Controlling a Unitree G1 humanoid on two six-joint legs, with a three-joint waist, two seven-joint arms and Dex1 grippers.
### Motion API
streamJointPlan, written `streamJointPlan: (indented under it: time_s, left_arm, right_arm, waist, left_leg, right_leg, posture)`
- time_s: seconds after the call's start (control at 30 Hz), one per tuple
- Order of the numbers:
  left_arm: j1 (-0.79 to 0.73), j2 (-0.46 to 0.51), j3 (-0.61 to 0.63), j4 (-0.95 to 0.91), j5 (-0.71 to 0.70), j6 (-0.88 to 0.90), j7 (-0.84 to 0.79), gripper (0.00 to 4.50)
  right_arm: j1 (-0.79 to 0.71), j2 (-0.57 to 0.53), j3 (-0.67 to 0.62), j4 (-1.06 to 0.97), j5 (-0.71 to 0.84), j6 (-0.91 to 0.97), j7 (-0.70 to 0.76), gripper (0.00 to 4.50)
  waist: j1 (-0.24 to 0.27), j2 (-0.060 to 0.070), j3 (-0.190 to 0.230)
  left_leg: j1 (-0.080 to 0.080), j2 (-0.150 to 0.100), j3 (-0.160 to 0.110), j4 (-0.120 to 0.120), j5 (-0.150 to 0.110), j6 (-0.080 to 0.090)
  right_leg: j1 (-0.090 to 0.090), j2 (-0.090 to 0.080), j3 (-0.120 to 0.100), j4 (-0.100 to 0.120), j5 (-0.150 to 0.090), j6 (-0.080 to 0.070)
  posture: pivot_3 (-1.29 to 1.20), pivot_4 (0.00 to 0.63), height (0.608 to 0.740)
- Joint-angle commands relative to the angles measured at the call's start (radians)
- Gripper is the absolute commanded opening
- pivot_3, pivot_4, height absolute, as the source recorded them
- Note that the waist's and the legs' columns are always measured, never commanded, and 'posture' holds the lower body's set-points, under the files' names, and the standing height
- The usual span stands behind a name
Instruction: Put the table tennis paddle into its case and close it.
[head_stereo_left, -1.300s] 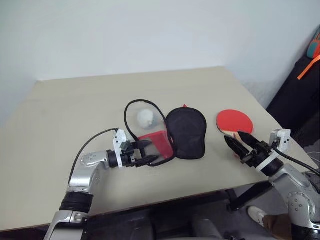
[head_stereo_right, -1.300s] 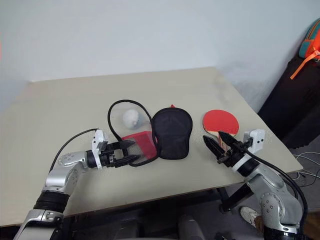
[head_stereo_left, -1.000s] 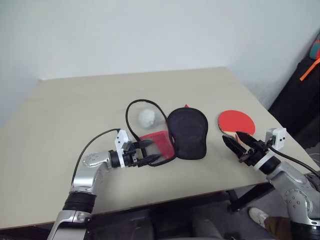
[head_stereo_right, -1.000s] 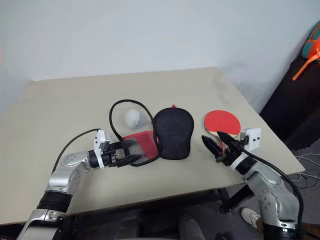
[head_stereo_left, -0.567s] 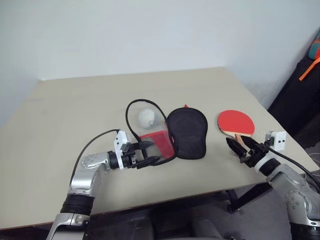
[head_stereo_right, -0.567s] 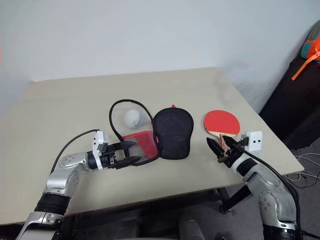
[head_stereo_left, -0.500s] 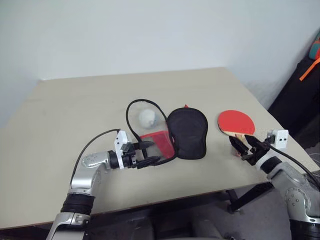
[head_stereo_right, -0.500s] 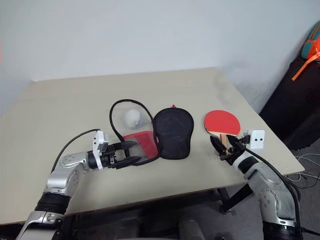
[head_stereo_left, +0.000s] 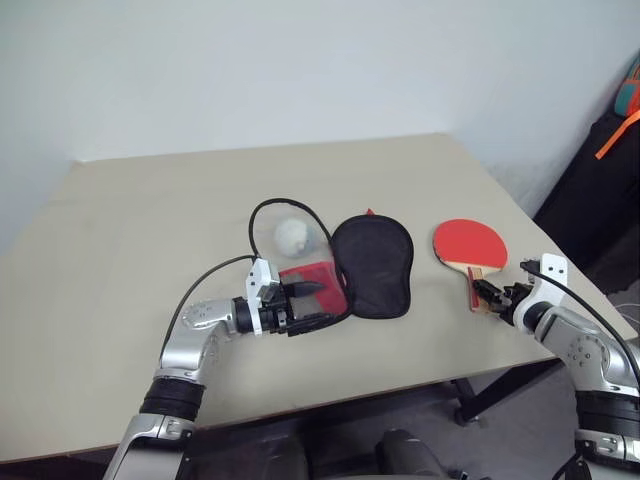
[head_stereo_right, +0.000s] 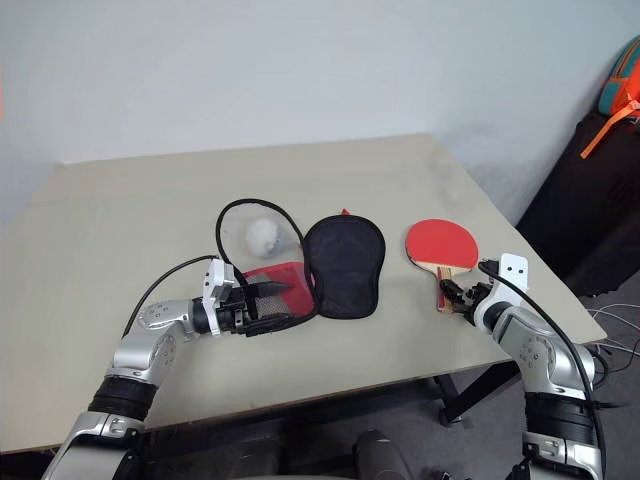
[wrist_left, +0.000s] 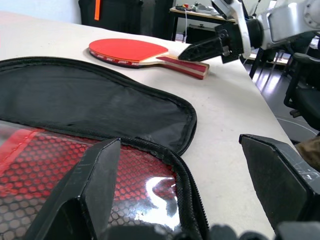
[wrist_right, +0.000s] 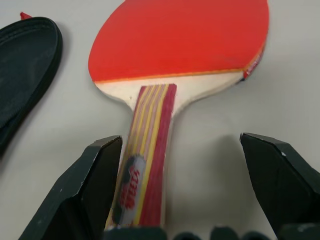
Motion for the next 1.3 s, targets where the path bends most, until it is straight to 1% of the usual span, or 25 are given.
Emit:
streamJointPlan:
  time_s: [0.03, 0.17, 0.3, 0.53, 0.6, 0.63, 0.67, 0.7, 0.73, 0.83, 0.9, 1.03, 1.1, 1.2, 1.3]
  left_arm:
    - [-0.017, 0.006, 0.012, -0.015, -0.003, -0.016, -0.005, 4.05]
    - [-0.001, 0.007, 0.011, -0.030, -0.003, -0.017, 0.001, 4.05]
    - [0.005, 0.004, 0.014, -0.034, -0.003, -0.015, 0.013, 4.05]
    - [0.002, 0.001, 0.016, -0.029, -0.004, -0.017, 0.021, 4.05]
    - [-0.001, -0.001, 0.017, -0.031, -0.005, -0.017, 0.026, 4.05]
    - [-0.002, -0.001, 0.017, -0.031, -0.005, -0.017, 0.027, 4.05]
    - [-0.003, -0.001, 0.017, -0.031, -0.005, -0.017, 0.028, 4.05]
    - [-0.004, -0.001, 0.016, -0.030, -0.005, -0.017, 0.028, 4.05]
    - [-0.006, -0.001, 0.017, -0.028, -0.005, -0.019, 0.028, 4.05]
    - [-0.014, -0.001, 0.016, -0.022, -0.003, -0.020, 0.030, 4.05]
    - [-0.017, 0.000, 0.016, -0.021, -0.003, -0.020, 0.030, 4.05]
    - [-0.022, -0.001, 0.015, -0.017, -0.003, -0.019, 0.029, 4.05]
    - [-0.022, -0.002, 0.013, -0.017, -0.004, -0.018, 0.028, 4.05]
    - [-0.022, -0.002, 0.010, -0.018, -0.005, -0.015, 0.022, 4.05]
    - [-0.028, 0.000, 0.006, -0.011, -0.002, -0.014, 0.015, 4.05]
  right_arm:
    - [-0.059, -0.021, 0.001, 0.029, -0.020, 0.007, 0.013, 4.08]
    - [-0.107, -0.022, 0.029, 0.084, -0.048, 0.013, 0.033, 4.08]
    - [-0.169, -0.020, 0.056, 0.151, -0.083, 0.062, 0.019, 4.08]
    - [-0.238, 0.018, 0.075, 0.167, -0.106, 0.135, 0.005, 4.08]
    - [-0.253, 0.034, 0.079, 0.172, -0.115, 0.177, -0.019, 4.08]
    - [-0.258, 0.040, 0.078, 0.174, -0.120, 0.188, -0.027, 3.70]
    - [-0.264, 0.050, 0.075, 0.177, -0.123, 0.207, -0.038, 3.50]
    - [-0.267, 0.060, 0.075, 0.176, -0.126, 0.223, -0.047, 3.15]
    - [-0.269, 0.068, 0.074, 0.174, -0.129, 0.234, -0.052, 2.89]
    - [-0.272, 0.084, 0.069, 0.179, -0.140, 0.255, -0.066, 1.84]
    - [-0.267, 0.093, 0.070, 0.180, -0.151, 0.262, -0.075, 1.27]
    - [-0.268, 0.113, 0.025, 0.187, -0.163, 0.256, -0.120, 1.23]
    - [-0.269, 0.112, 0.007, 0.171, -0.175, 0.206, -0.134, 1.23]
    - [-0.277, 0.104, 0.005, 0.092, -0.177, 0.230, -0.149, 1.23]
    - [-0.298, 0.128, -0.013, -0.036, -0.138, 0.300, -0.168, 1.23]
  waist:
    - [0.000, 0.000, 0.000]
    - [0.000, 0.000, 0.000]
    - [-0.004, 0.000, 0.000]
    - [-0.006, 0.000, 0.000]
    - [-0.009, 0.000, 0.000]
    - [-0.010, 0.000, 0.000]
    - [-0.010, 0.000, 0.000]
    - [-0.011, 0.000, 0.000]
    - [-0.012, 0.000, 0.000]
    - [-0.016, -0.001, -0.001]
    - [-0.022, -0.001, -0.001]
    - [-0.027, -0.001, -0.001]
    - [-0.027, -0.001, -0.001]
    - [-0.027, -0.001, -0.001]
    - [-0.027, 0.001, 0.000]
  left_leg:
    - [0.000, 0.000, 0.000, 0.000, 0.000, 0.000]
    - [0.000, 0.000, 0.000, 0.000, 0.000, 0.000]
    - [0.000, 0.000, 0.000, 0.000, 0.000, 0.000]
    - [0.000, 0.000, 0.000, 0.001, 0.000, 0.000]
    - [0.000, 0.000, 0.000, 0.001, 0.000, 0.000]
    - [0.001, 0.000, 0.000, 0.000, 0.000, 0.000]
    - [0.000, 0.000, 0.000, 0.000, 0.000, 0.000]
    - [0.000, 0.000, 0.000, 0.000, 0.000, 0.000]
    - [0.000, 0.000, 0.000, 0.000, 0.000, 0.000]
    - [0.001, 0.000, 0.000, 0.000, 0.000, 0.000]
    - [0.001, 0.000, 0.000, 0.000, 0.000, 0.000]
    - [0.001, 0.000, -0.001, 0.000, 0.000, 0.000]
    - [0.001, 0.000, -0.001, 0.000, 0.000, 0.000]
    - [0.001, 0.000, -0.001, 0.001, 0.000, 0.001]
    - [0.000, 0.000, -0.001, 0.001, 0.001, 0.001]
  right_leg:
    - [0.000, 0.000, 0.000, 0.000, 0.000, 0.000]
    - [0.000, 0.000, 0.000, 0.000, 0.000, 0.000]
    - [0.000, 0.000, 0.000, 0.000, 0.000, 0.000]
    - [0.000, 0.000, 0.000, 0.001, 0.000, 0.001]
    - [0.000, 0.000, 0.000, 0.001, 0.000, 0.001]
    - [0.000, 0.000, 0.000, 0.001, 0.000, 0.001]
    - [0.000, 0.001, 0.000, 0.001, 0.000, 0.001]
    - [0.000, 0.001, 0.000, 0.001, 0.000, 0.001]
    - [0.000, 0.001, 0.000, 0.001, 0.000, 0.001]
    - [0.000, 0.001, 0.000, 0.001, 0.000, 0.001]
    - [0.000, 0.001, 0.000, 0.001, 0.000, 0.001]
    - [0.001, 0.001, 0.000, 0.001, 0.000, 0.001]
    - [0.001, 0.001, 0.000, 0.001, 0.000, 0.001]
    - [0.001, 0.001, 0.000, 0.001, 0.001, 0.001]
    - [0.000, 0.001, 0.000, 0.002, 0.001, 0.002]
  posture:
    - [0.00, 0.000, 0.740]
    - [0.00, 0.000, 0.740]
    - [0.00, 0.000, 0.740]
    - [0.00, 0.000, 0.740]
    - [0.00, 0.000, 0.740]
    - [0.00, 0.000, 0.740]
    - [0.00, 0.000, 0.740]
    - [0.00, 0.000, 0.740]
    - [0.00, 0.000, 0.740]
    - [0.00, 0.000, 0.740]
    - [0.00, 0.000, 0.740]
    - [0.00, 0.000, 0.740]
    - [0.00, 0.000, 0.740]
    - [0.00, 0.000, 0.740]
    - [0.00, 0.000, 0.740]
